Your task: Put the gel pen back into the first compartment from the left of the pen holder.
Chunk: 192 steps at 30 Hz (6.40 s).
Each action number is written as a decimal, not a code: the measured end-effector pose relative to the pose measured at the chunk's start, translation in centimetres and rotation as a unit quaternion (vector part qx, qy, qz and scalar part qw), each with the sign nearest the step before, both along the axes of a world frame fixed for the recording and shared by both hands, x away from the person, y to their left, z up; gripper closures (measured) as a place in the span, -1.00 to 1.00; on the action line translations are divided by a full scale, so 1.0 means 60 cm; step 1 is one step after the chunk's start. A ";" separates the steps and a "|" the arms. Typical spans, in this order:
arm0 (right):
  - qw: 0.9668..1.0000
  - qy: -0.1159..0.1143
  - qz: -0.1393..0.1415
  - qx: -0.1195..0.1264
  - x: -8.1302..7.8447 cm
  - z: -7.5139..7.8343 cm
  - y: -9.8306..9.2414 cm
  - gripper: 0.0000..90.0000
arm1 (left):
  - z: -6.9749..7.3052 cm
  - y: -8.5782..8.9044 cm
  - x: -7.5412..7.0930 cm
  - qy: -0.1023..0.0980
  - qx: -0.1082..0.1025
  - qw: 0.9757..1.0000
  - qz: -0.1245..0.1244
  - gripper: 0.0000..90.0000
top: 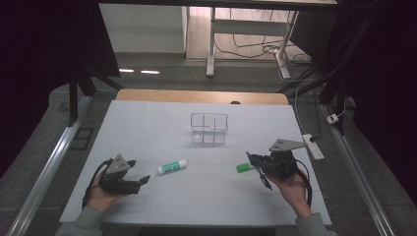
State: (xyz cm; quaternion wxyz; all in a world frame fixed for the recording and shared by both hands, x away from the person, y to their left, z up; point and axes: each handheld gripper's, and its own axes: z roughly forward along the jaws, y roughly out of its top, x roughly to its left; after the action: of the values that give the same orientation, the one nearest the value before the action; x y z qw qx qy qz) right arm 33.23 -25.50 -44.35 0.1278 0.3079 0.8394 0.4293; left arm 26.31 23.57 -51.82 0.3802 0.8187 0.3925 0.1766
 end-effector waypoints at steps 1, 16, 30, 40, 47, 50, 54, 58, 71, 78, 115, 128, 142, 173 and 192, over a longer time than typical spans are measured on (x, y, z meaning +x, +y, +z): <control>1.000 -0.001 -0.002 -0.001 0.001 0.001 0.001 0.79 | 0.001 0.000 -0.001 -0.001 -0.002 1.000 0.001 -0.54; 0.999 -0.021 -0.015 0.028 0.030 0.005 0.035 0.78 | 0.001 0.000 -0.002 -0.001 -0.003 1.000 -0.001 -0.54; 0.998 -0.034 -0.021 0.048 0.046 0.013 0.055 0.78 | 0.000 -0.002 -0.001 0.000 -0.001 1.000 -0.003 -0.54; 0.997 -0.034 -0.020 0.059 0.058 0.015 0.068 0.78 | 0.000 -0.001 -0.001 0.000 -0.001 1.000 -0.003 -0.54; 0.997 -0.036 -0.015 0.069 0.067 0.017 0.077 0.78 | 0.000 -0.002 -0.001 0.000 -0.001 1.000 -0.003 -0.54; 0.997 -0.035 -0.016 0.073 0.070 0.014 0.080 0.78 | -0.001 -0.002 -0.001 0.000 -0.001 1.000 -0.003 -0.54; 0.996 -0.037 -0.018 0.079 0.073 0.012 0.083 0.78 | -0.001 -0.002 -0.001 0.000 0.000 1.000 -0.003 -0.54; 0.995 -0.039 -0.013 0.086 0.076 0.013 0.086 0.78 | -0.001 -0.002 -0.001 0.001 0.001 1.000 -0.003 -0.54; 0.994 -0.045 -0.010 0.099 0.086 0.017 0.098 0.78 | -0.001 -0.004 -0.001 0.001 0.001 1.000 -0.003 -0.54; 0.992 -0.047 -0.010 0.112 0.098 0.022 0.109 0.78 | -0.001 -0.003 -0.001 0.001 0.002 1.000 -0.002 -0.54; 0.986 -0.067 0.010 0.149 0.153 0.056 0.169 0.78 | -0.001 0.000 0.001 0.000 -0.002 1.000 -0.003 -0.54; 0.985 -0.071 0.007 0.156 0.168 0.064 0.193 0.78 | 0.000 0.001 0.000 0.000 -0.004 1.000 -0.006 -0.54; 0.984 -0.071 0.002 0.165 0.187 0.068 0.208 0.78 | -0.002 0.004 0.002 0.002 -0.007 1.000 -0.004 -0.54; 0.981 -0.079 -0.005 0.180 0.227 0.073 0.257 0.77 | -0.005 0.002 0.005 0.005 -0.002 1.000 -0.009 -0.54; 0.977 -0.085 -0.012 0.195 0.244 0.073 0.279 0.77 | -0.005 0.001 0.004 0.003 0.000 1.000 -0.008 -0.54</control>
State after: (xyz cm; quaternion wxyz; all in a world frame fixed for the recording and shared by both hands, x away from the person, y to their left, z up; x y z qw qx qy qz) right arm 47.89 -8.77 -39.96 0.1411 0.2991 0.7217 0.6080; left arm 26.52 23.63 -52.10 0.3800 0.8226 0.3870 0.1708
